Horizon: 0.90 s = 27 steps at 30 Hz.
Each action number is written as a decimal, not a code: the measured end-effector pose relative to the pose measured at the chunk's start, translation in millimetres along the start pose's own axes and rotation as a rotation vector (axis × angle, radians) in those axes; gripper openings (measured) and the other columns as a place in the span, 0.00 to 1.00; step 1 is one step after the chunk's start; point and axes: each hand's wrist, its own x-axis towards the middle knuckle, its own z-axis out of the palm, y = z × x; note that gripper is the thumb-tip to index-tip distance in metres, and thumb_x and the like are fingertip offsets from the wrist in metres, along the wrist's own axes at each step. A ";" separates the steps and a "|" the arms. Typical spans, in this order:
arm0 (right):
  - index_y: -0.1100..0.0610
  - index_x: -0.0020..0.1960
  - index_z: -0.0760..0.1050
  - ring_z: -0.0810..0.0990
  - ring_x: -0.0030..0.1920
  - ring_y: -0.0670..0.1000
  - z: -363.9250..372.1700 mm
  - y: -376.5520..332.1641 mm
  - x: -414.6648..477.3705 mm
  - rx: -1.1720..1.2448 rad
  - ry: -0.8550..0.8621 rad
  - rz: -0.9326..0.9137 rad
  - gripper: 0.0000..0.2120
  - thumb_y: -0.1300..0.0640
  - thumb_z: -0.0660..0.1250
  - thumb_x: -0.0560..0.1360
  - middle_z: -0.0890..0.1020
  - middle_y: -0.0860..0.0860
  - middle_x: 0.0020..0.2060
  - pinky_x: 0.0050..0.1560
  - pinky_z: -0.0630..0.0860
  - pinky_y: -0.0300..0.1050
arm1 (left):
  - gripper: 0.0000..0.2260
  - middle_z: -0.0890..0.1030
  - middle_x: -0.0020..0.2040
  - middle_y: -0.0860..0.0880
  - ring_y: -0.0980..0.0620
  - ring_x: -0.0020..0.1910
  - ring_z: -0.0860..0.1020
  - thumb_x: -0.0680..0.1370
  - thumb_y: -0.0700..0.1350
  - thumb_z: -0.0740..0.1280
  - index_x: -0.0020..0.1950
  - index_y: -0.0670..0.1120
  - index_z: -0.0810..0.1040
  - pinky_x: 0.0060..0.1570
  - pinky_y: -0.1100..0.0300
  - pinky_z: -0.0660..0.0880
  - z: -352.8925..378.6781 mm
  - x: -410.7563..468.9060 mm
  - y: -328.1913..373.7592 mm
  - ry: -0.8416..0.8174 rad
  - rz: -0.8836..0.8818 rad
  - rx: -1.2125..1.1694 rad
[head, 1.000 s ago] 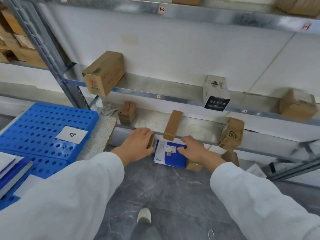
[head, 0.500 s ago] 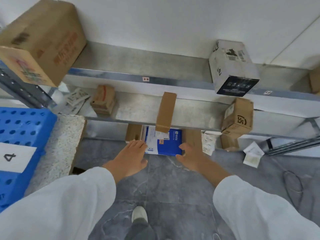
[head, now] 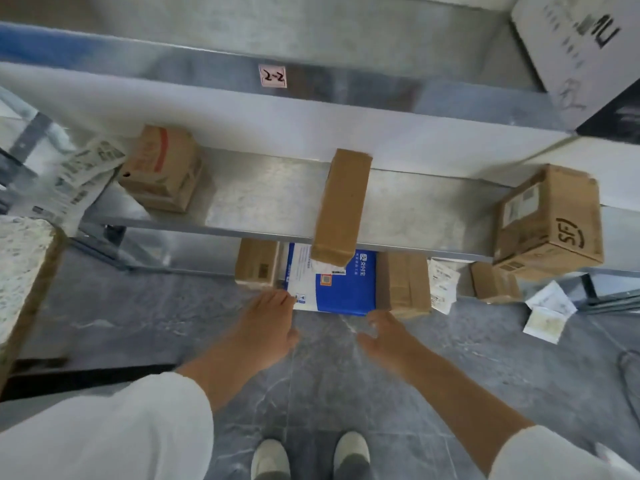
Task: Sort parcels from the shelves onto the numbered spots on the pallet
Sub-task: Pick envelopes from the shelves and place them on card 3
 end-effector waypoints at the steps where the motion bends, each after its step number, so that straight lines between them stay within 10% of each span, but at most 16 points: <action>1: 0.59 0.64 0.67 0.74 0.56 0.54 9.3 4.0 17.1 -0.019 0.002 -0.004 0.16 0.55 0.60 0.79 0.70 0.55 0.60 0.50 0.72 0.44 | 0.23 0.68 0.69 0.48 0.49 0.69 0.66 0.79 0.52 0.61 0.71 0.45 0.64 0.69 0.56 0.62 12.6 9.1 -6.3 -0.012 -0.017 -0.011; 13: 0.59 0.67 0.65 0.75 0.55 0.53 123.8 90.3 204.6 0.106 -0.087 0.003 0.17 0.53 0.57 0.80 0.71 0.53 0.58 0.46 0.71 0.43 | 0.24 0.71 0.67 0.47 0.48 0.66 0.69 0.76 0.51 0.66 0.69 0.43 0.68 0.66 0.57 0.65 169.6 142.5 -61.0 0.026 -0.054 0.039; 17: 0.50 0.44 0.69 0.70 0.34 0.45 153.6 118.1 267.4 0.317 -0.142 0.040 0.07 0.55 0.59 0.80 0.70 0.46 0.35 0.37 0.69 0.40 | 0.22 0.72 0.65 0.46 0.48 0.63 0.70 0.77 0.51 0.65 0.67 0.43 0.67 0.63 0.54 0.71 201.7 212.9 -66.5 0.101 -0.019 0.040; 22: 0.58 0.69 0.68 0.77 0.61 0.58 198.1 142.3 335.4 0.543 -0.099 0.236 0.29 0.38 0.59 0.77 0.75 0.54 0.64 0.58 0.74 0.48 | 0.22 0.71 0.67 0.46 0.47 0.65 0.69 0.78 0.51 0.64 0.68 0.43 0.68 0.66 0.52 0.68 242.0 272.6 -79.2 0.157 0.066 0.117; 27: 0.54 0.67 0.66 0.80 0.57 0.59 235.2 153.0 369.0 1.355 -0.044 0.392 0.30 0.41 0.70 0.72 0.77 0.57 0.61 0.57 0.78 0.57 | 0.21 0.72 0.66 0.47 0.48 0.65 0.69 0.78 0.51 0.64 0.68 0.43 0.68 0.66 0.54 0.66 268.0 294.3 -98.4 0.175 0.100 0.143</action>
